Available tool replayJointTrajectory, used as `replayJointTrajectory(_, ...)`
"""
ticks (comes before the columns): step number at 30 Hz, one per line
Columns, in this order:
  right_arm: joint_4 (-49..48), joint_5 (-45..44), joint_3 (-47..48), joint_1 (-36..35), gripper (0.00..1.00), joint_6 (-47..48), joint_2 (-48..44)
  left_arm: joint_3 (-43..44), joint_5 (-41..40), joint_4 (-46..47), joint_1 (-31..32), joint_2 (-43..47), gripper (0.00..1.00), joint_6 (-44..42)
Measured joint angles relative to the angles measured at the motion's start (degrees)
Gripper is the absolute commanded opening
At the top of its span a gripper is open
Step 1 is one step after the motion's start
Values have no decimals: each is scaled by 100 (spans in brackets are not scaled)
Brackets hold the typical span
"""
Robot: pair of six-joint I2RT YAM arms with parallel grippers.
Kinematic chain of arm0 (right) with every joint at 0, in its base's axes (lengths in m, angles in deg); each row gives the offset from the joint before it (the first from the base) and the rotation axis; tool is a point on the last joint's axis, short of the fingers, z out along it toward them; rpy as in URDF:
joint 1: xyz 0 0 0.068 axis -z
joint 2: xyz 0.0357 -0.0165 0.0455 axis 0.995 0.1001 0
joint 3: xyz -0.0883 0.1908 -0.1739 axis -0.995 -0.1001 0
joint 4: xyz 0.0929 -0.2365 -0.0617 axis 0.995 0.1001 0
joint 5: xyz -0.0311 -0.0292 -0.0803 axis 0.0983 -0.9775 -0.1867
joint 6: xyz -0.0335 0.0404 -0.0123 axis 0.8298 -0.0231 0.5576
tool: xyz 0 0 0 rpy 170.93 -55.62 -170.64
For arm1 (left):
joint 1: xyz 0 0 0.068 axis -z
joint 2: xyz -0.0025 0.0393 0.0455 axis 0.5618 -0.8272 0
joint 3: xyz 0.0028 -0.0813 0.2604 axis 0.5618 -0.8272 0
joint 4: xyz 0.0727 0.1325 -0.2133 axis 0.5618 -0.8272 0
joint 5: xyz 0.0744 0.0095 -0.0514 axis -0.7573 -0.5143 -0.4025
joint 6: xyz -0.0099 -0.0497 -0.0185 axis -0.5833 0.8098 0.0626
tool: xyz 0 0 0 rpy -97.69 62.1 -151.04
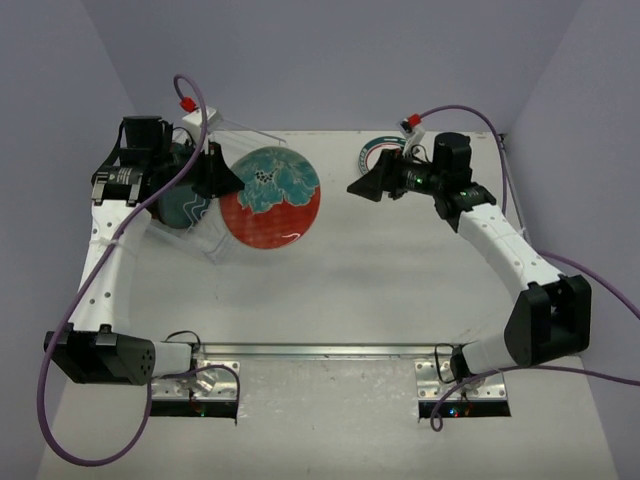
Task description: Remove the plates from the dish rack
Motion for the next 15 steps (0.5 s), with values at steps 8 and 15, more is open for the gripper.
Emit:
replayJointTrajectory(8, 130, 125, 201, -1197, 77, 87, 519, -311, 751, 287, 55, 0, 0, 300)
replayJointTrajectory(15, 333, 378, 648, -1521, 0, -99, 1196, -642, 785, 447, 188, 0, 0, 328)
